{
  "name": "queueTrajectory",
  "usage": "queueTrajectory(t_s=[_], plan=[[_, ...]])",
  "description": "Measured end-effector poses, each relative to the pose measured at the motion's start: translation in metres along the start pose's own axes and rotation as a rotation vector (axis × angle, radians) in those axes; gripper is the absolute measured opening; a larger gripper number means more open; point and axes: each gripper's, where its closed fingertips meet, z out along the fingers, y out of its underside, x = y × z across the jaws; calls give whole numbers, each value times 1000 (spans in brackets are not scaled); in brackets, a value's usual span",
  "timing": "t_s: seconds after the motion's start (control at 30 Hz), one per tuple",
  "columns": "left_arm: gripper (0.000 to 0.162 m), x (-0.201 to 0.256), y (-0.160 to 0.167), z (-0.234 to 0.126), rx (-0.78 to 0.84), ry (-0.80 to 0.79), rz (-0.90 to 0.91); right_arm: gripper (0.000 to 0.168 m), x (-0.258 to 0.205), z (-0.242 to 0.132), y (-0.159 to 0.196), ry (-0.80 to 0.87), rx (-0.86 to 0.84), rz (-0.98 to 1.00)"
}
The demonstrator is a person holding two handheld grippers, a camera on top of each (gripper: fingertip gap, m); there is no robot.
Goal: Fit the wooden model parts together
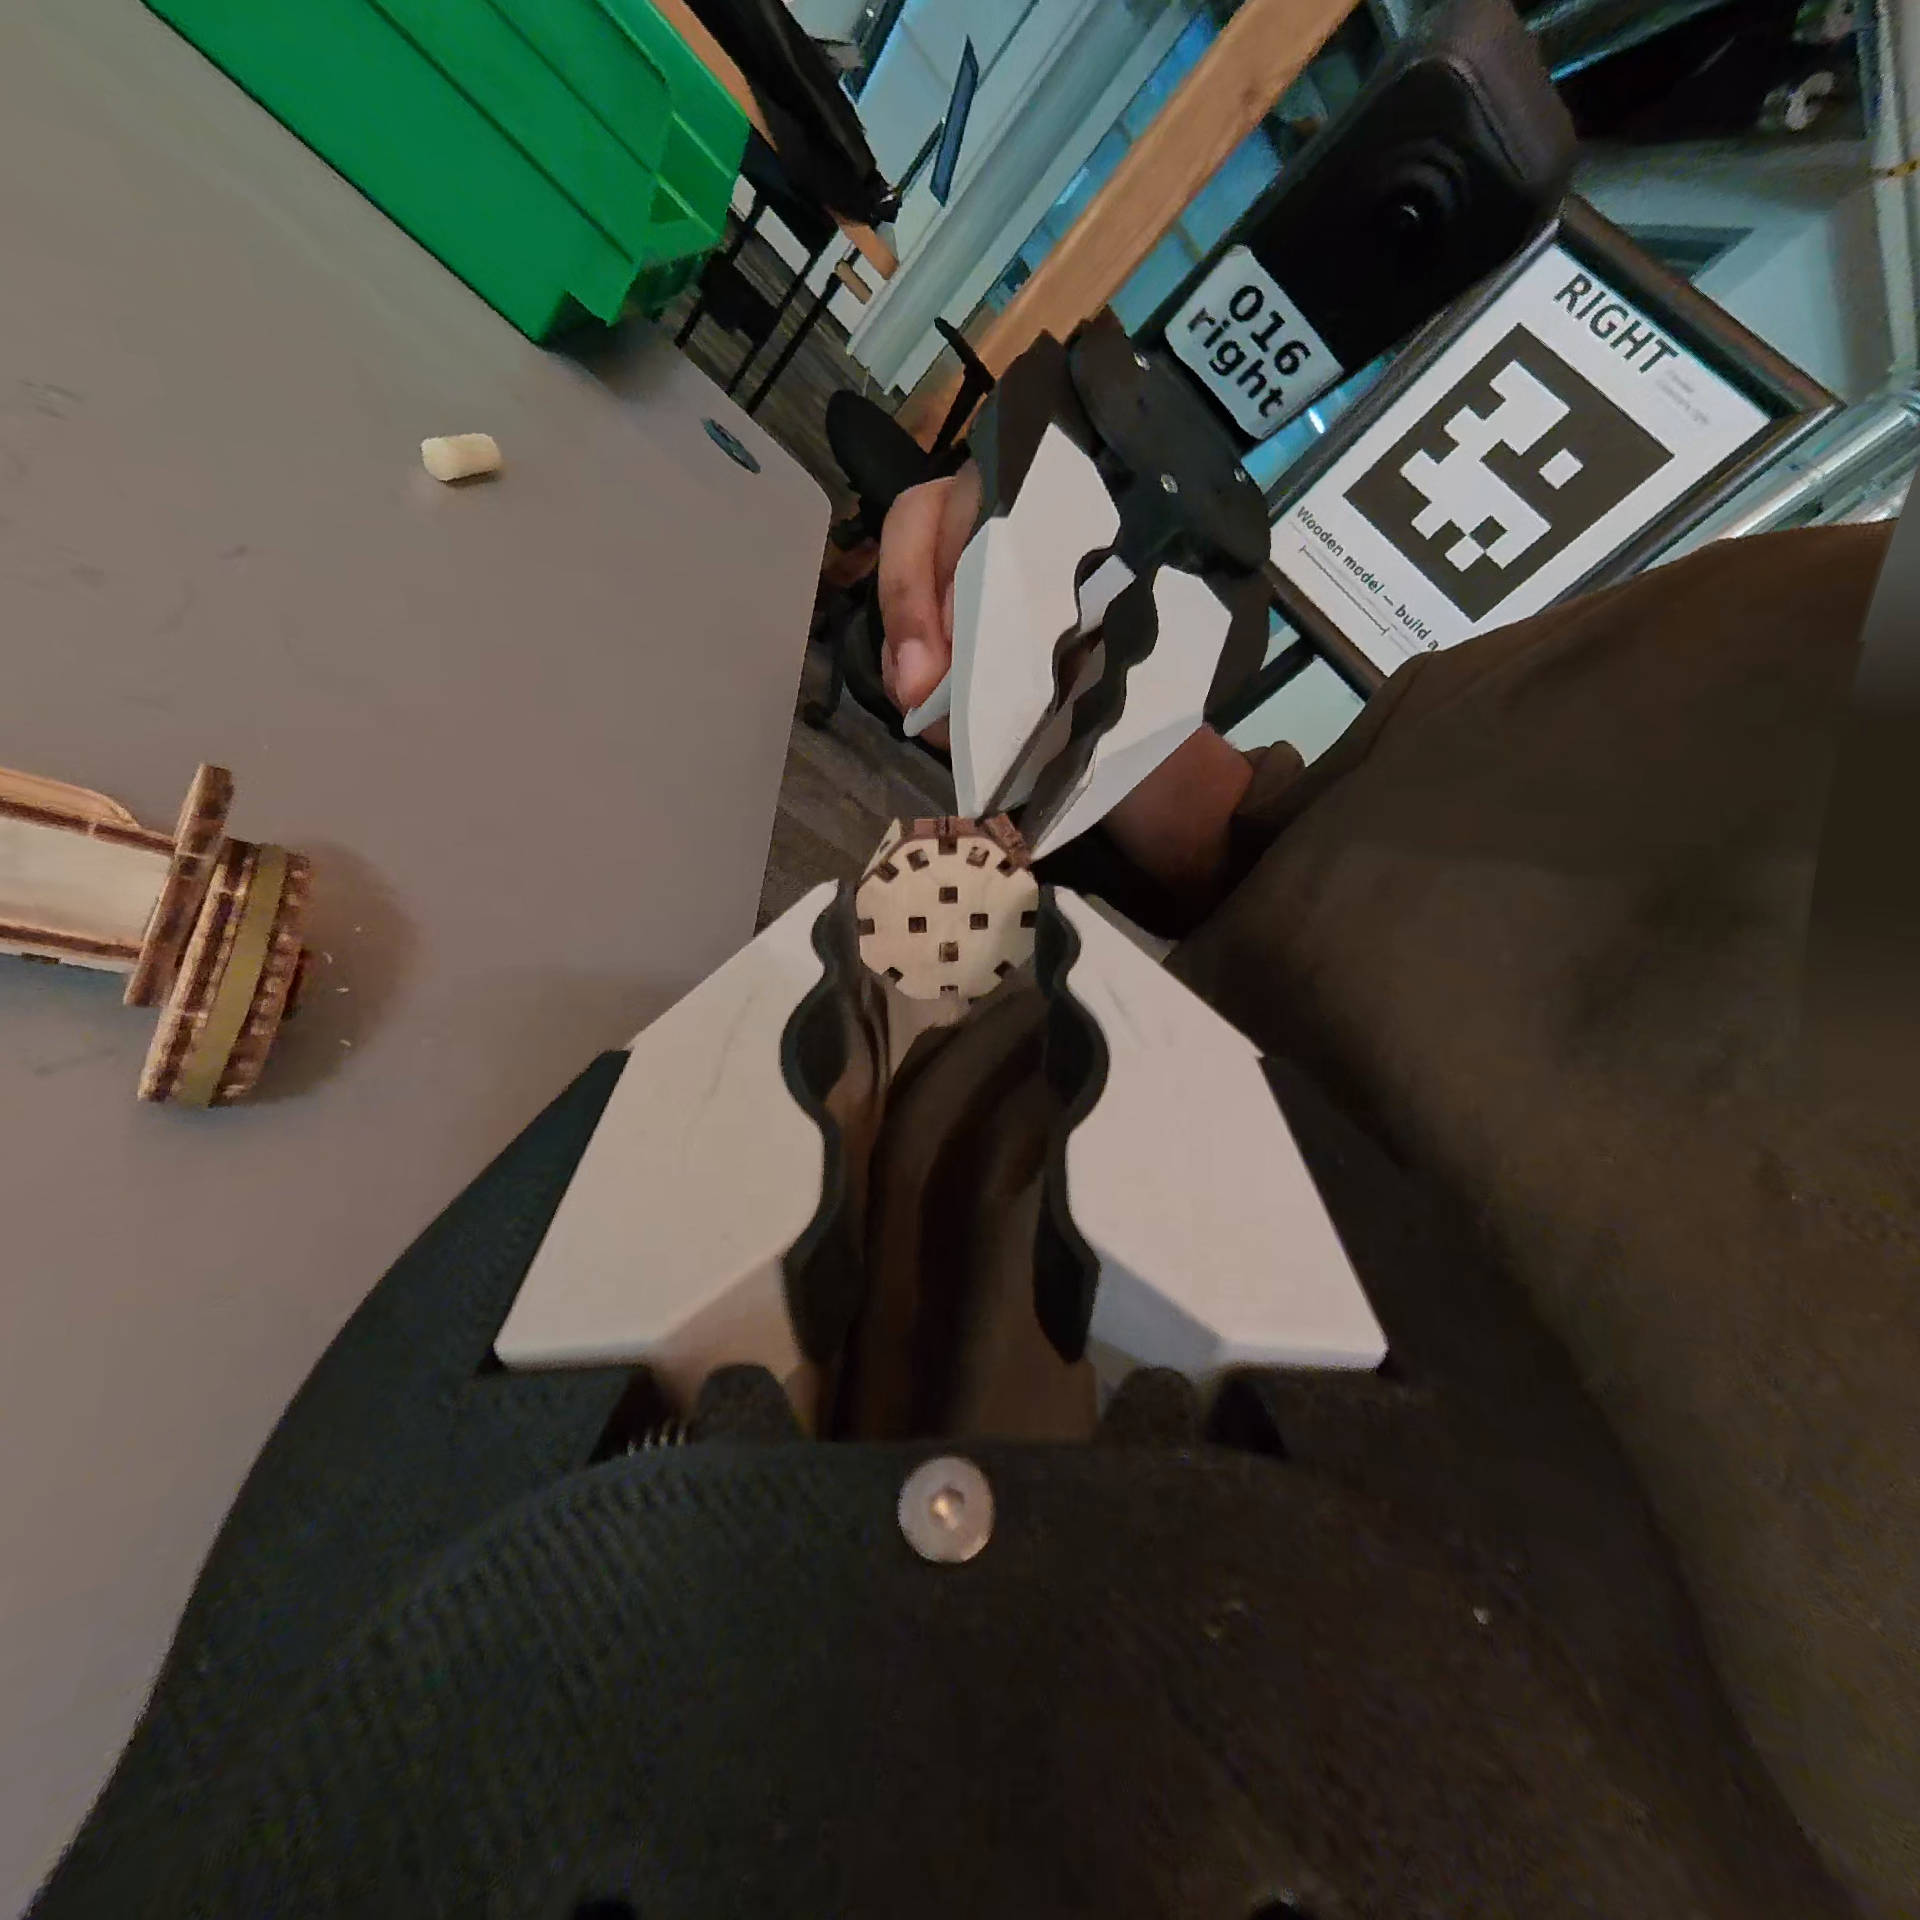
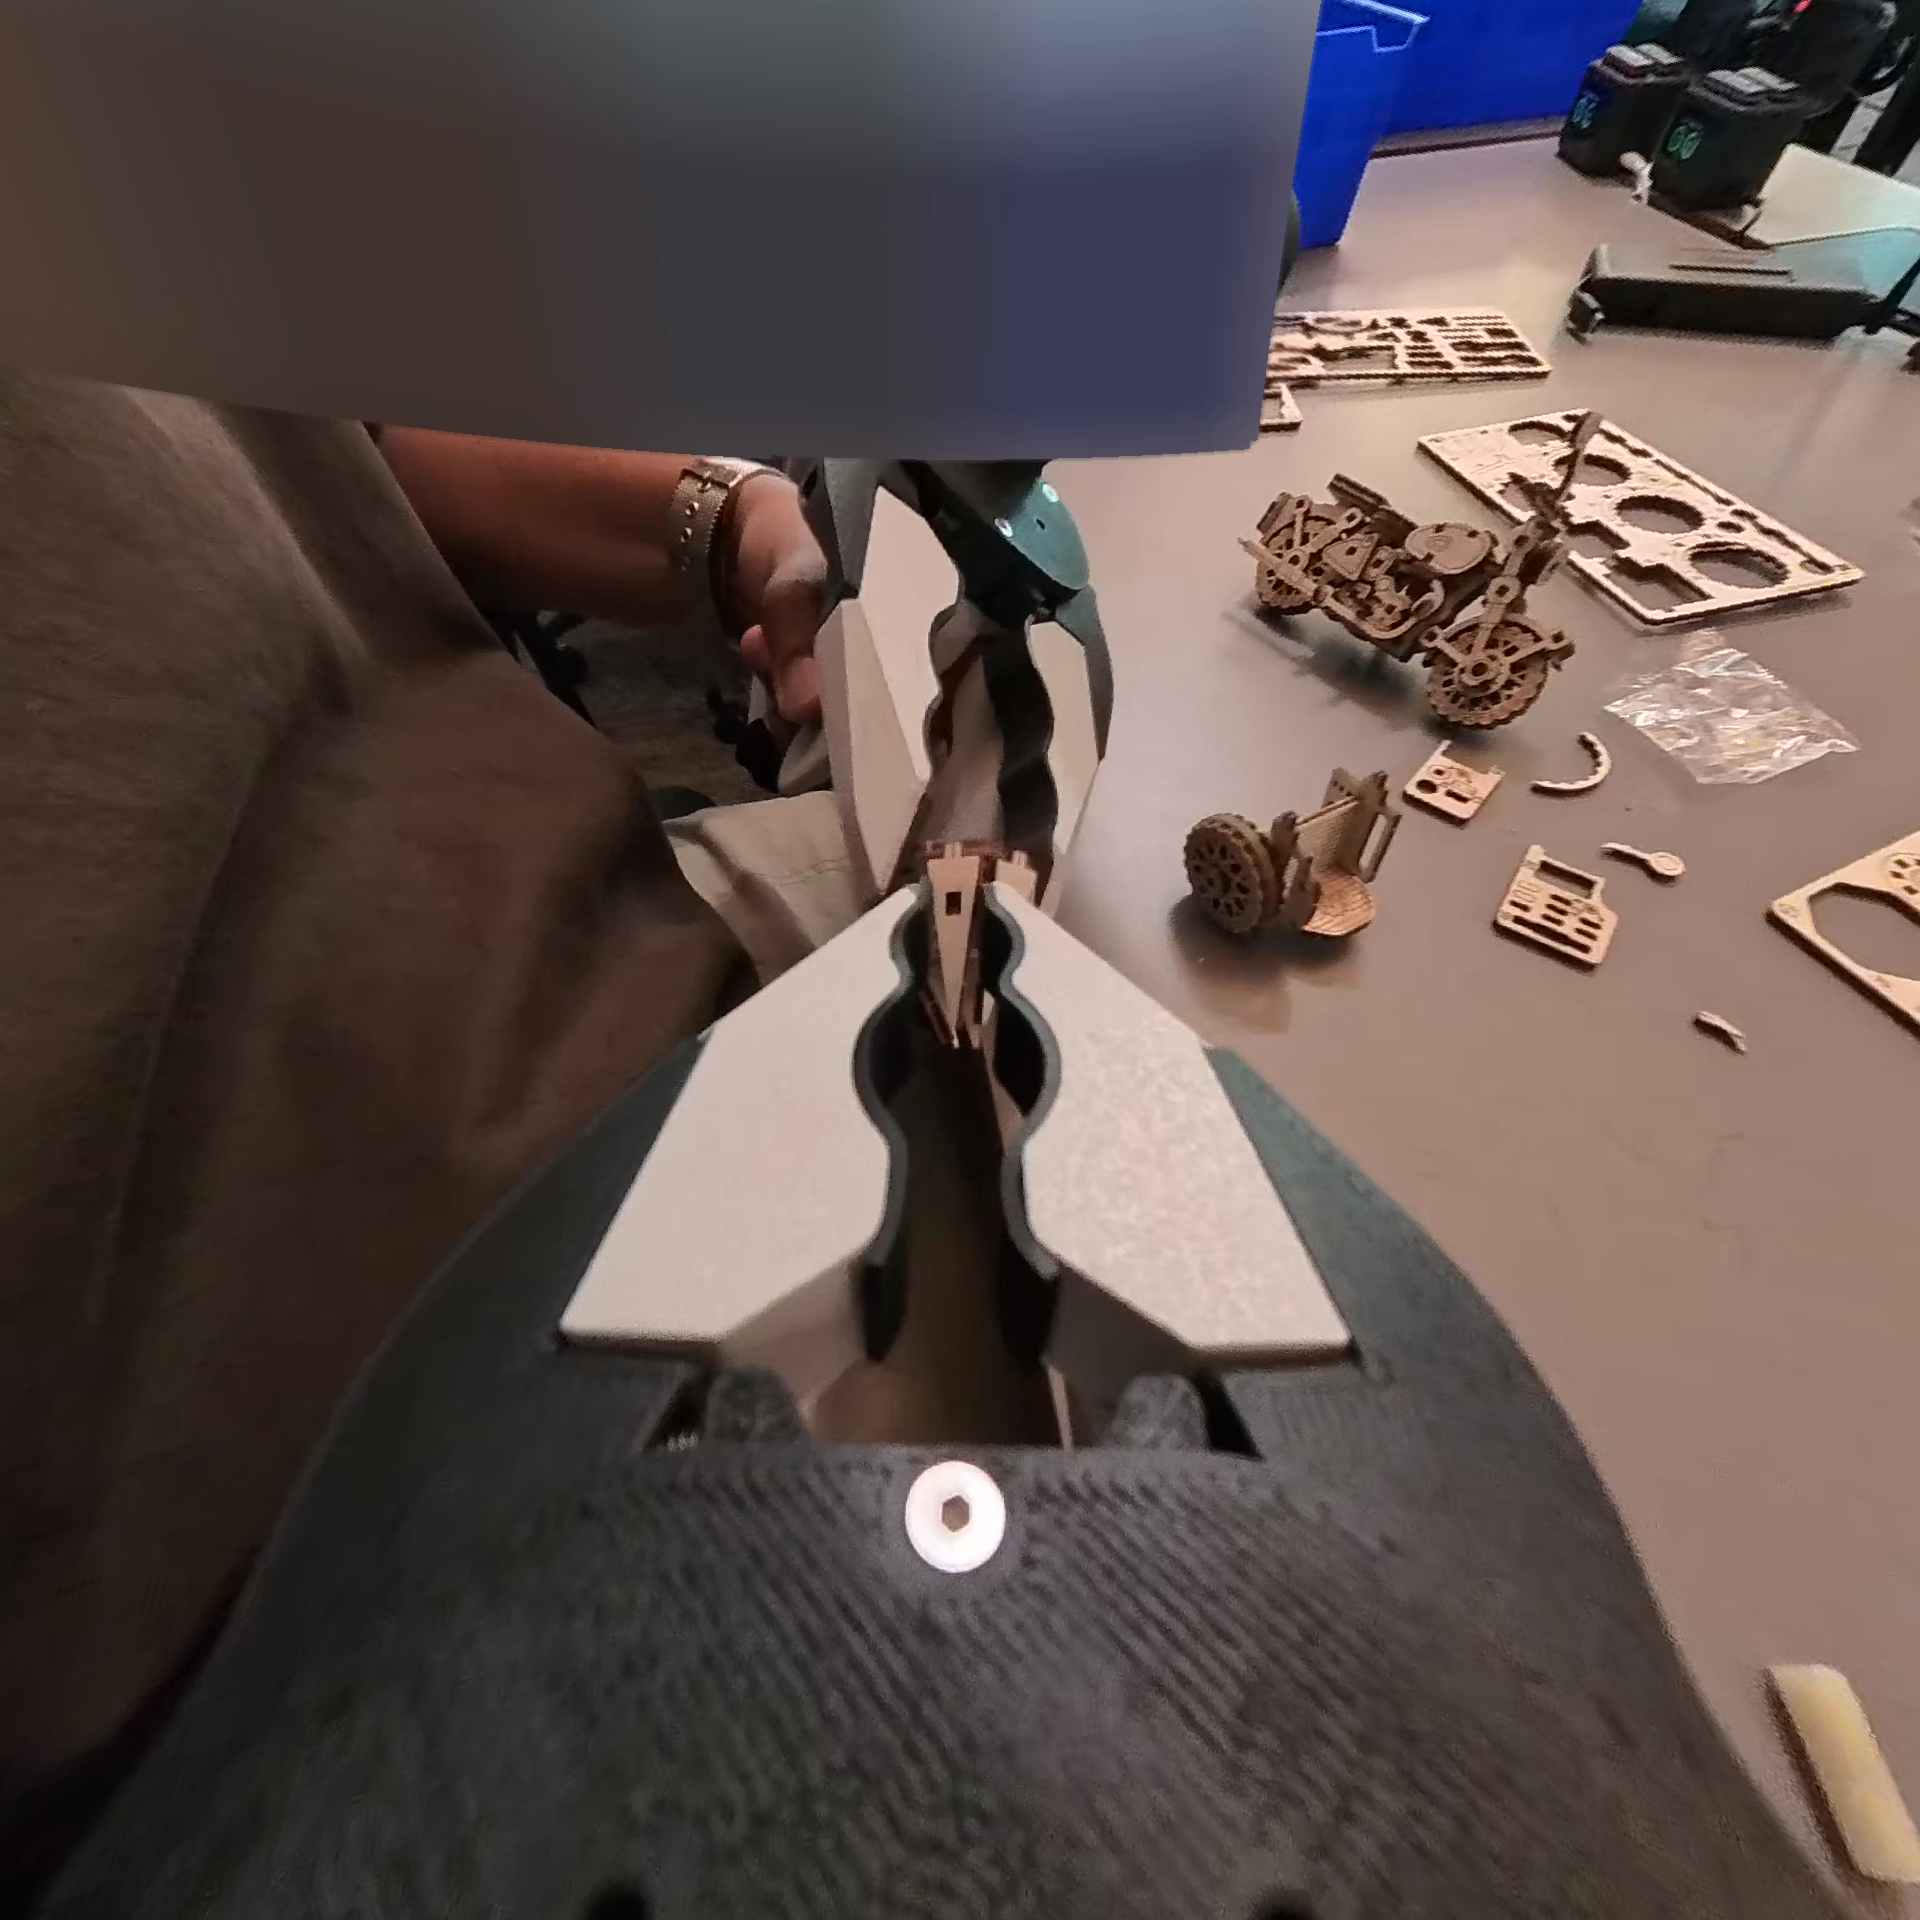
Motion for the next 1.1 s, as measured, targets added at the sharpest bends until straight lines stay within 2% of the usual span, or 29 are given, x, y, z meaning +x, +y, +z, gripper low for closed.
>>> queueTrajectory(t_s=[1.0,1.1], plan=[[29,2,-1,1,14,39,-60,7,1,-7,-7,-2,60,3],[29,-2,-5,-3,32,18,-61,7,28,-20,5,130,-14,12]])
